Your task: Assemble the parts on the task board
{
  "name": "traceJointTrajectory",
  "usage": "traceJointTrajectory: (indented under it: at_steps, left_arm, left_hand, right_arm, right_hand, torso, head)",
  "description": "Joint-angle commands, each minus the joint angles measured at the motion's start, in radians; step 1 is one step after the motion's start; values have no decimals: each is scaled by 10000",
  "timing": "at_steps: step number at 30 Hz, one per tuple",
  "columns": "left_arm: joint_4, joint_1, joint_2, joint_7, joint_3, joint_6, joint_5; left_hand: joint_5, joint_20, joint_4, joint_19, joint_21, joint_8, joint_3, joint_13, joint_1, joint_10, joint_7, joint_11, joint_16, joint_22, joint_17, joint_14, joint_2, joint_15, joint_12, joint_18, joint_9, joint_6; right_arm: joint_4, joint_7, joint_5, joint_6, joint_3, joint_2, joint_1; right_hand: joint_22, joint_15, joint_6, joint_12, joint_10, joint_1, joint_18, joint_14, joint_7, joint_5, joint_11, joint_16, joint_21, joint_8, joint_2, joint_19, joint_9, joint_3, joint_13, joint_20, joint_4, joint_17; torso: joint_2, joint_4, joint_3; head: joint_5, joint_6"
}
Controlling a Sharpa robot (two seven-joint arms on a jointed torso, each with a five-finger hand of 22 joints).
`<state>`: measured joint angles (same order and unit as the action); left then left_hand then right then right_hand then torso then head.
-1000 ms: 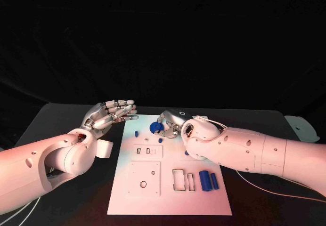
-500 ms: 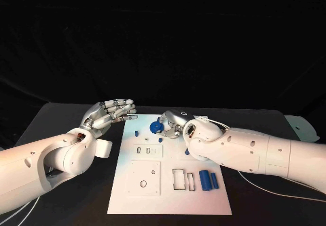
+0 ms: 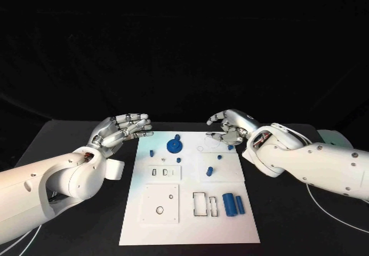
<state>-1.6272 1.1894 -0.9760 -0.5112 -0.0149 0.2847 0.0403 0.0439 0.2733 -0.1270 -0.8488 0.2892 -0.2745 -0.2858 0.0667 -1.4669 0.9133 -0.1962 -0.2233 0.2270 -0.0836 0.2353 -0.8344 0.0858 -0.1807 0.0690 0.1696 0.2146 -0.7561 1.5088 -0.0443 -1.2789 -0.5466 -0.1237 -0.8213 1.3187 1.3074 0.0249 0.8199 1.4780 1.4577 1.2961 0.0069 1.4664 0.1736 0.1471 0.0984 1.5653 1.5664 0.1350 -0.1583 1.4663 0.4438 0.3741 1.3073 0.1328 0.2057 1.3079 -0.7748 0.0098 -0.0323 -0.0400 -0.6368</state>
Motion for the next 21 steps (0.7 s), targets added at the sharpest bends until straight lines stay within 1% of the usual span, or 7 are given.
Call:
traceJointTrajectory:
  at_steps: [1, 5, 7, 10, 13, 16, 21]
  left_arm:
    - [-22, 8, 13, -68, 7, -203, -1]
    - [-11, 5, 19, -69, 7, -221, 0]
    - [1, 4, 26, -56, 7, -238, 0]
    - [17, 3, 41, -34, 7, -281, 4]
    - [33, 2, 55, -24, 7, -307, 8]
    - [58, 1, 68, -23, 7, -319, 12]
    - [85, 0, 80, -23, 7, -319, 14]
  left_hand:
    - [49, 44, -11, 48, -53, 8, -51, -6, 26, -70, -812, -14, -69, 16, -6, 46, -34, -19, -18, 118, -14, 98]
    - [50, 47, -4, 44, -60, 2, -60, -5, 27, -74, -809, -13, -81, 24, -4, 40, -27, -19, -15, 120, -14, 104]
    - [50, 47, -4, 44, -60, 2, -60, -5, 27, -74, -809, -13, -81, 24, -4, 40, -27, -19, -15, 120, -14, 104]
    - [50, 47, -1, 43, -61, 1, -66, -5, 21, -74, -809, -13, -83, 26, -4, 39, -29, -18, -15, 121, -13, 104]
    - [50, 47, 1, 43, -61, 1, -67, -5, 20, -75, -809, -13, -85, 26, -4, 39, -29, -18, -15, 121, -13, 105]
    - [50, 47, 1, 43, -61, 1, -67, -5, 20, -75, -809, -13, -85, 26, -4, 39, -29, -18, -15, 121, -13, 105]
    - [50, 47, 1, 43, -61, 1, -67, -5, 20, -75, -809, -13, -85, 26, -4, 39, -29, -18, -15, 121, -13, 105]
  right_arm:
    - [47, 1638, 1103, 778, 3, -413, 9]
    - [-101, 2001, 931, 1040, 5, -938, -126]
    - [-245, 2098, 1009, 1121, 3, -1120, -226]
    - [-479, 2176, 1125, 1196, -1, -1264, -383]
    - [-758, 2225, 1237, 1268, -4, -1296, -538]
    - [-1108, 2257, 1333, 1322, -6, -1232, -698]
    - [-1578, 2257, 1280, 1361, -8, -1014, -810]
  right_hand:
    - [2615, -61, 101, -64, -20, 231, -63, 1043, -3, 81, -78, 55, 28, 46, -14, 1032, 19, 51, 1498, -77, -159, 2629]
    - [2634, -41, 103, -82, -33, 332, -69, 1043, 45, 65, -42, 55, 44, 21, -92, 1045, 21, 63, 1483, -76, -255, 2629]
    - [2634, -31, 73, -98, -48, 354, -69, 1043, 54, 48, -32, 55, 44, -8, -149, 1045, 15, 47, 1468, -70, -284, 2629]
    - [2634, -27, 61, -103, -54, 375, -69, 1043, 59, 45, -28, 55, 44, -20, -173, 1045, 14, 45, 1463, -67, -306, 2629]
    - [2634, -21, 34, -119, -70, 419, -69, 1043, 57, 40, -26, 55, 44, -45, -216, 1045, 10, 42, 1447, -62, -348, 2629]
    - [2625, -23, -79, -141, -92, 477, -66, 1043, 45, 28, -32, 55, 37, -125, -255, 1039, -10, 45, 1429, -57, -401, 2629]
    - [2620, -32, -238, -160, -108, 517, -64, 1043, 30, 6, -45, 55, 32, -236, -264, 1035, -34, 52, 1414, -62, -436, 2629]
  torso:
    - [33, -120, 68]
    - [45, -216, 140]
    - [47, -245, 173]
    - [51, -258, 200]
    - [42, -269, 227]
    - [40, -233, 207]
    - [44, -216, 180]
  head:
    - [-28, 66]
    - [-28, 54]
    - [-59, 64]
    - [-118, 61]
    - [-105, 48]
    - [-103, 21]
    - [-82, 4]
